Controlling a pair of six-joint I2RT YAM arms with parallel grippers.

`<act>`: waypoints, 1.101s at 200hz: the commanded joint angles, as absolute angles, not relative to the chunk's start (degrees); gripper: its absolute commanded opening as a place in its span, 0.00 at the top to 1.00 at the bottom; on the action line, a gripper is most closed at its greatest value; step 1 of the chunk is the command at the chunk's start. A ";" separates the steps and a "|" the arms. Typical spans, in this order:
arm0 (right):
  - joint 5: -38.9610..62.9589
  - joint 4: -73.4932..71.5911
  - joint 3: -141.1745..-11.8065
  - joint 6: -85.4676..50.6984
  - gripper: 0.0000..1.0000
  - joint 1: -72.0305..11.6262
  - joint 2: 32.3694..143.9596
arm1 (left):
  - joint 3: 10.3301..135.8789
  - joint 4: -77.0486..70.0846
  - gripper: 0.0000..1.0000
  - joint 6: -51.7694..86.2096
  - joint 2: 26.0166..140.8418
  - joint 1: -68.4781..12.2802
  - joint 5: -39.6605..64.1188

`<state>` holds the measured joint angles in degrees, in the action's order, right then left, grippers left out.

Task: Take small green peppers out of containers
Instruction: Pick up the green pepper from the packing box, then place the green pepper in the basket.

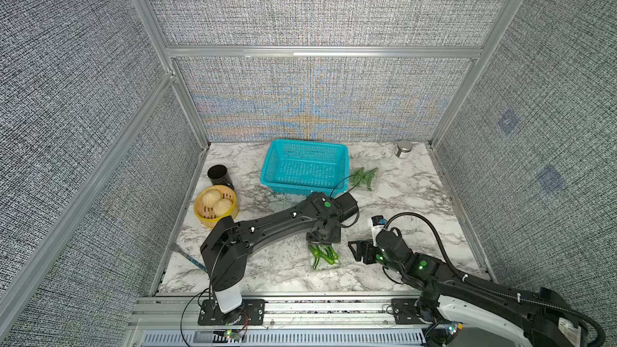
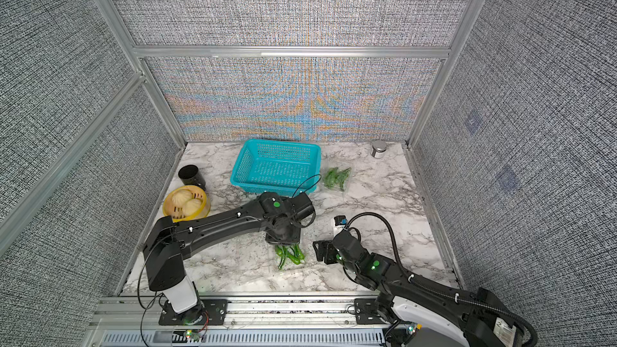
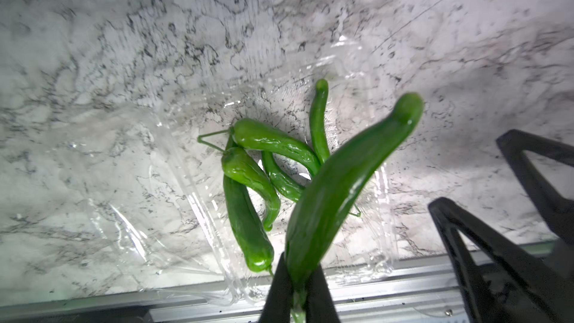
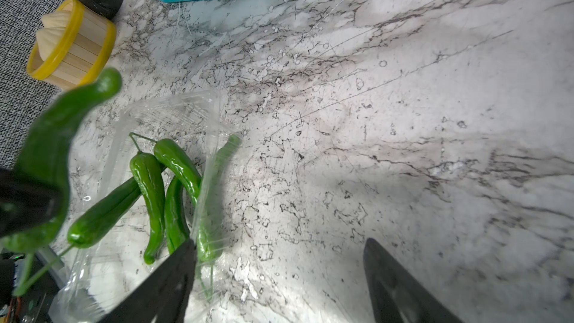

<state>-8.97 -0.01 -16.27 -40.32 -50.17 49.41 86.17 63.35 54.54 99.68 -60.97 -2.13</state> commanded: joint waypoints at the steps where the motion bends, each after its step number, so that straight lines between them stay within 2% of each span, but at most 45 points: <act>1: -9.57 -1.05 -16.24 -39.99 0.15 -50.05 48.87 | 89.38 66.80 1.00 49.51 97.48 -59.12 -2.10; 54: -9.23 -2.08 -16.40 -39.65 0.15 -49.49 50.20 | 103.20 71.04 1.00 41.22 95.54 -52.68 -3.30; 101: -8.13 -3.75 -17.11 -39.40 0.15 -49.04 52.98 | 108.68 62.68 1.00 31.95 95.54 -45.89 -4.27; 157: -6.69 -3.89 -18.42 -39.37 0.15 -48.87 54.62 | 111.36 50.82 1.00 23.49 104.91 -34.39 -0.62; 220: -7.00 -0.59 -20.26 -38.54 0.15 -48.78 53.87 | 111.79 46.07 1.00 22.49 118.57 -29.46 -0.33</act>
<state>-6.98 -2.26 -19.29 -39.46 -48.80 54.33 111.72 49.06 23.57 115.24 -30.28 -1.06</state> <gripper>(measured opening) 0.846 0.083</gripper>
